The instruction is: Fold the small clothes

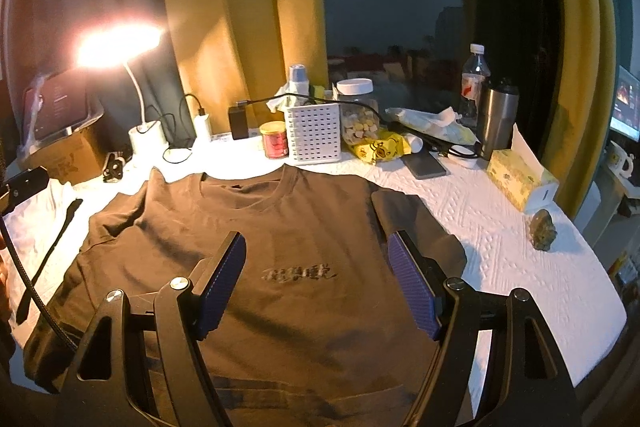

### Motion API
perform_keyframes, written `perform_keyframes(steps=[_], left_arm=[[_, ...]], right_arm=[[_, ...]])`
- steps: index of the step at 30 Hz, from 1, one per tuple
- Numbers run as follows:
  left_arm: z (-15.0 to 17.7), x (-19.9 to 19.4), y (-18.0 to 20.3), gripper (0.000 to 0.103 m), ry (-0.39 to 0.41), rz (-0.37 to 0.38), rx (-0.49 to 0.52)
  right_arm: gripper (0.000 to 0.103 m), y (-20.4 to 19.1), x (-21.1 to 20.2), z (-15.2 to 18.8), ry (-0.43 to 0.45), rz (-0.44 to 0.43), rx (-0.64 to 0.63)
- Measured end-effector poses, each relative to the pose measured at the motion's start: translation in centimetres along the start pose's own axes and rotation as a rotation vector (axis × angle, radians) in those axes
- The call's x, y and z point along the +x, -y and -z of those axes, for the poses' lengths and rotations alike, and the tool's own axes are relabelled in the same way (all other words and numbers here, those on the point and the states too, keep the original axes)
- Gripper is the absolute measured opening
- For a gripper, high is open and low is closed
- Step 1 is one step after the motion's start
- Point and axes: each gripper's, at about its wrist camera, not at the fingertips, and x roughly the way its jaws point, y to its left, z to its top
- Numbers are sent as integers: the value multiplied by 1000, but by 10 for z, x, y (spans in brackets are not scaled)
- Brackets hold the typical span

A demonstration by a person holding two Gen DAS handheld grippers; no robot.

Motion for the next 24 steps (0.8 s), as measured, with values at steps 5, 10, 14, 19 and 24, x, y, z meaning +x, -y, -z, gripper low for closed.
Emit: perform_keyframes(steps=[5,10,14,19,24], left_arm=[[0,20,3,102,-43,2,3],[2,42,10,102,-87,-12,20],[3,61,16,102,-126,-19,37],[5,82,21,102,-164,-20,59],[9,107,21,102,-221,-14,51]], right_arm=[[77,14,19,-3,-24,3,13],[77,26,38,-5,-48,13,18],[77,40,55,-6,-72,28,23],[77,60,78,-3,-110,58,7],[77,87,102,-2,-144,93,7]])
